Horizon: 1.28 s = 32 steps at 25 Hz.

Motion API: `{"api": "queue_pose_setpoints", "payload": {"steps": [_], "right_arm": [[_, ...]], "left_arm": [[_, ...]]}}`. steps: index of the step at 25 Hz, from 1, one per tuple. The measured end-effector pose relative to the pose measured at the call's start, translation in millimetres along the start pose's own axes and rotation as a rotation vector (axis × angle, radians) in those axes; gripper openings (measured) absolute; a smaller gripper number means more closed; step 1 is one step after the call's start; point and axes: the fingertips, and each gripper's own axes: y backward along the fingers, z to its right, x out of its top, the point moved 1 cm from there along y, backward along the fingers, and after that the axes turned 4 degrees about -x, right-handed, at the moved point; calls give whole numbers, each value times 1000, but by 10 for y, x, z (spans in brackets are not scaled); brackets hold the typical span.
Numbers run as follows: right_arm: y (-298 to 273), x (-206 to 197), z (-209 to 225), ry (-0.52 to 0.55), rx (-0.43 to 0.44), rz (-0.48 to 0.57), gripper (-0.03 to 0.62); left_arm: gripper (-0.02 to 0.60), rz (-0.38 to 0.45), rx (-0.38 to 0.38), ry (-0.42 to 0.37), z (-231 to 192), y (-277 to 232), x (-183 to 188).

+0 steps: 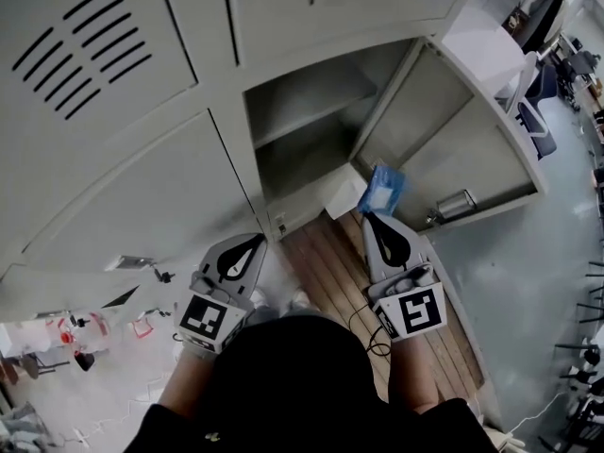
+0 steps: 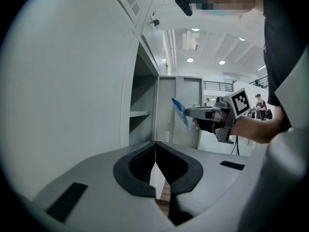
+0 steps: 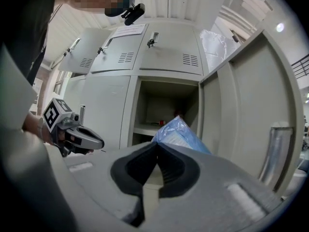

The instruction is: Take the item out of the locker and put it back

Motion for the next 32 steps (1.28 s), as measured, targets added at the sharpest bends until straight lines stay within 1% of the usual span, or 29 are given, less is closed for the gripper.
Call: {"api": "queue_pose_setpoints", "payload": {"steps": [11,16,25,32], "right_arm": [[-495,-209,-169,14,119,-29,0],[-766,-353,-220,33,155,-52,0],[-1242,-624,-324,154,214,-108,0],[-1554,-981,-411,232,247,-184,0]], "left_arm": [[6,-12,118,24,-132,237,-76],[6,-16,166,33,-160,351,-123],[6,-35,231,41,-179,534,-203],[6,-45,263,46,-157,621,-247]]}}
